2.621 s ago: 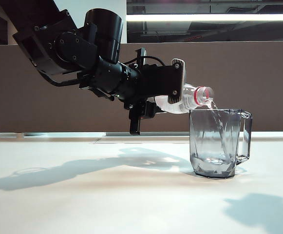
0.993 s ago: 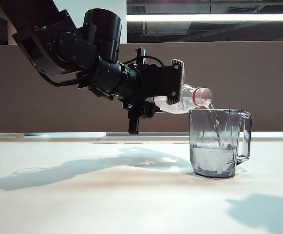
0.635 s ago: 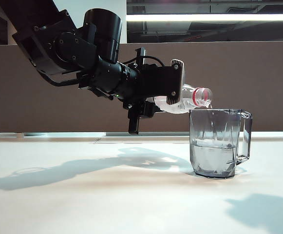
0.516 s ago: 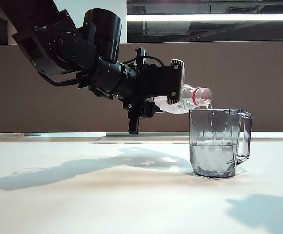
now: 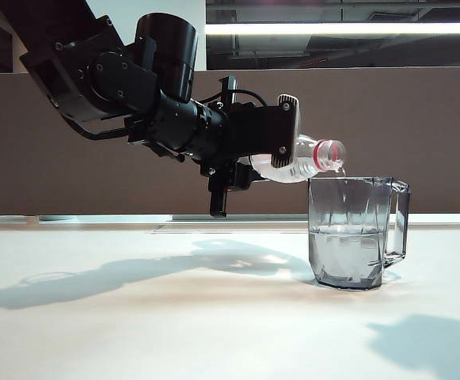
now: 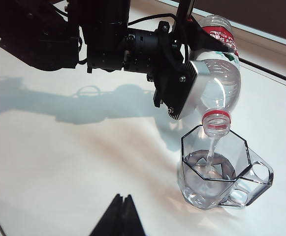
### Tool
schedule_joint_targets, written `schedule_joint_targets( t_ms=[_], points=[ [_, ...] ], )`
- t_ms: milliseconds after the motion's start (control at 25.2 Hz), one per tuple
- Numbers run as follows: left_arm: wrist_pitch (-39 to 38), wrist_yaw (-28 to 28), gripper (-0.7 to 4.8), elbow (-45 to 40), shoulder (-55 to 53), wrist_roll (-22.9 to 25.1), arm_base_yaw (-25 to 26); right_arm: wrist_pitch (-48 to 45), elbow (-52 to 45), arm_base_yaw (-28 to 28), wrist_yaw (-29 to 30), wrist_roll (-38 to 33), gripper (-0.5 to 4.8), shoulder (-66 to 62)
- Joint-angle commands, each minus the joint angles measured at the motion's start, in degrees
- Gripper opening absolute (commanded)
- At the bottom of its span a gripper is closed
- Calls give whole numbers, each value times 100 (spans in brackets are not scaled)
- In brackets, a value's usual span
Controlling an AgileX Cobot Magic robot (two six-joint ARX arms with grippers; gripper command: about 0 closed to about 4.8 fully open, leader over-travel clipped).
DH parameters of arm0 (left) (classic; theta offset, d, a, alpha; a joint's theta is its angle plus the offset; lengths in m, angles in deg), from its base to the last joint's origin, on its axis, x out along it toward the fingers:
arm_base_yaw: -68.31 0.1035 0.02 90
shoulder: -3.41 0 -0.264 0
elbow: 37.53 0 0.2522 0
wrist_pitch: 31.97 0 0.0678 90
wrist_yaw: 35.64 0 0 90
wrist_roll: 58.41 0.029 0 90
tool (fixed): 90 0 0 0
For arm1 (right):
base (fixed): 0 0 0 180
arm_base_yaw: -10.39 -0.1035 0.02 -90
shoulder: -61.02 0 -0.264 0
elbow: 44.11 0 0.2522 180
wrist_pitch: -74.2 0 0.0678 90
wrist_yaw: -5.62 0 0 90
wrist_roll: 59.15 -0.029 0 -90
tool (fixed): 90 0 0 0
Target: Pick up the mineral water bottle with the left hand on the table and pour water into the mug until it's half full.
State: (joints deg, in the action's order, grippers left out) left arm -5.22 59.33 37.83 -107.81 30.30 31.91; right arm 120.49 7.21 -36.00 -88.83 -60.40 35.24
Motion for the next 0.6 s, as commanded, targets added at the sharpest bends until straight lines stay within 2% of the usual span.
schedule_joint_targets(
  t_ms=[40, 159, 278, 397, 437, 596],
  points=[
    [293, 28, 187, 46, 76, -612, -11, -61, 44, -2, 11, -20, -8, 0],
    [297, 28, 187, 46, 81, -997, -87, -61, 44, -2, 11, -20, -8, 0],
    [330, 28, 186, 42, 103, -1934, -168, -63, 44, -2, 9, -20, -8, 0],
    [328, 28, 186, 35, 181, -2605, -188, -63, 44, -2, 11, -20, -8, 4],
    [328, 28, 186, 35, 269, -3110, -192, -63, 44, -2, 9, -20, -8, 9],
    [129, 28, 186, 33, 544, -4269, -179, -61, 44, -4, 9, -20, -8, 9]
  ],
)
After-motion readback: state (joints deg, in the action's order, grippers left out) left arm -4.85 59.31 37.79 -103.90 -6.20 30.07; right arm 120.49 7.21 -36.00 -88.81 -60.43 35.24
